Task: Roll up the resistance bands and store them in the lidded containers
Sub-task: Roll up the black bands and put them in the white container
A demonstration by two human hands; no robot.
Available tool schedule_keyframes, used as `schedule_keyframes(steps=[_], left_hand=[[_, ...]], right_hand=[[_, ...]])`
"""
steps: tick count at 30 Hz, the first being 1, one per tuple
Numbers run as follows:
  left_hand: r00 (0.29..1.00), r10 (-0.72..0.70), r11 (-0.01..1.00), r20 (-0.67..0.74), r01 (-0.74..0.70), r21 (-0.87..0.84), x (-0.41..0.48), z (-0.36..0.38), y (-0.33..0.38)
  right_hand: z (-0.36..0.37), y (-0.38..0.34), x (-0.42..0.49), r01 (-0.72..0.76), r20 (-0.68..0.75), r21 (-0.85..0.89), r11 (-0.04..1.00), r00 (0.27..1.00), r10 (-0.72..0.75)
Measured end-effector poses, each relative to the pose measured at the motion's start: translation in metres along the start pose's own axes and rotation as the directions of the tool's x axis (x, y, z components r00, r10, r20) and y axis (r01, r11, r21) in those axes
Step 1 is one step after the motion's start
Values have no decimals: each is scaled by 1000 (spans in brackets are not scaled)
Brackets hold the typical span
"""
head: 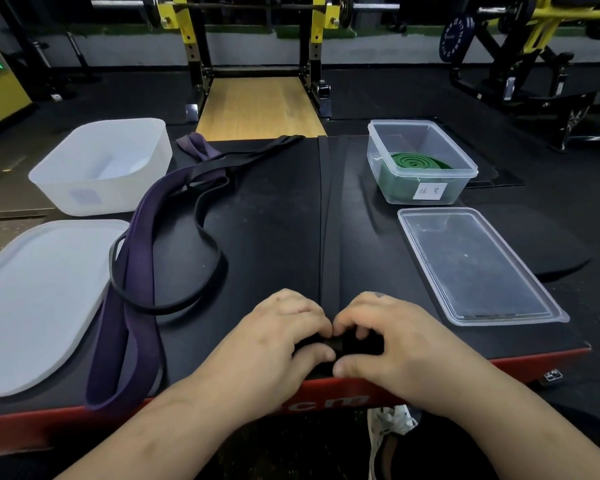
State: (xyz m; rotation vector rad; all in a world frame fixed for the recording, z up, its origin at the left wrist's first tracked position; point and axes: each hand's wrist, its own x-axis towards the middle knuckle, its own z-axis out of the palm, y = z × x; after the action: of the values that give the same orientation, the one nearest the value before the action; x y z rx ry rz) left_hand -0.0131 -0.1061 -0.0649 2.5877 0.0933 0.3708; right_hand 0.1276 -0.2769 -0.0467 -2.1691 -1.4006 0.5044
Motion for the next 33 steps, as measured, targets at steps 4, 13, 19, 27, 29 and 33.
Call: schedule_keyframes(steps=[4,13,19,27,29,33], left_hand=[[999,29,1000,25,-29,10,-1,-3,0],[1000,-29,999,0,29,19,13,-7,0],[995,-102,995,-2,102,4,19,-6,8],[994,-109,994,-7,108,-33,21,-9,-6],[994,-110,994,-12,109,-29,21,-6,-7],[993,-119,992,-8,119,-48,16,-2,-8]], right_hand=[[2,2,6,5,-51,3,1000,999,-5],[6,4,7,-1,-206,98,995,978,21],[9,5,11,-56,-255,64,996,965,70],[5,4,9,-34,-159,-26,999,987,30],[5,3,12,-44,-153,-54,998,988,36],[4,8,19,-25,-185,-97,995,983,6]])
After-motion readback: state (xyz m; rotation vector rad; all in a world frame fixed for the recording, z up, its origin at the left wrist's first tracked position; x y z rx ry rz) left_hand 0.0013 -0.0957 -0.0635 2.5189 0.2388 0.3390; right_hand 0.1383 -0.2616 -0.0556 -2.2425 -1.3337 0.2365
